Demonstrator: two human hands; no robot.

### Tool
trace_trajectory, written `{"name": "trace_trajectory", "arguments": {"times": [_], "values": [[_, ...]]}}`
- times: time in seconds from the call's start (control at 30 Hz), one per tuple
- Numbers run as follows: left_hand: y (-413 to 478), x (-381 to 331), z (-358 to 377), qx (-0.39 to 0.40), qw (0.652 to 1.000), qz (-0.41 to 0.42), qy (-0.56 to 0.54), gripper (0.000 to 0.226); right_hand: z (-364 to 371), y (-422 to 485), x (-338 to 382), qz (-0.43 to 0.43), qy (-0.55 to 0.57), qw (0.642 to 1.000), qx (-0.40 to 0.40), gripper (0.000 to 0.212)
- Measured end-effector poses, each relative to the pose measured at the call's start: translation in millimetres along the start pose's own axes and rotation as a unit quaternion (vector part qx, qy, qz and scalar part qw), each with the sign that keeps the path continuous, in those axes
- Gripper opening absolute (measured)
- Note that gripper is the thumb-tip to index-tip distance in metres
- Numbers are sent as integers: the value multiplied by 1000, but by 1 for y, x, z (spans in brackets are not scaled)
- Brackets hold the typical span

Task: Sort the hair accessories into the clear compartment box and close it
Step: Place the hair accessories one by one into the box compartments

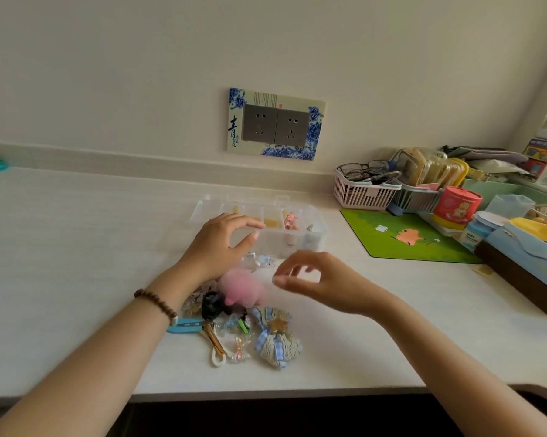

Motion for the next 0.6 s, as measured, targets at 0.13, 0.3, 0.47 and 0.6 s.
{"name": "trace_trajectory", "arguments": {"times": [0.13, 0.3, 0.47, 0.6], "values": [[-1, -2, -2, 3, 1000, 5, -5, 24, 23, -20, -10, 81, -14, 990, 112, 50], [-2, -1, 0, 4, 1000, 10, -4, 28, 31, -23, -11, 108, -54, 984, 128, 55], [-3, -2, 1, 9, 1000, 16, 2, 54, 23, -18, -16, 93, 11, 994, 50, 39], [-3, -2, 0, 1, 1000, 13, 2, 54, 6, -12, -24, 69, 35, 997, -31, 40]]}}
Point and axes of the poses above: each hand's wrist, its own y-axis towards the middle knuckle, its own z-axis out of the palm, x = y × z, the point moved 7 cm from there along y, towards the middle knuckle, and after that the axes turned 13 degrees about y, right-handed, at the moved point
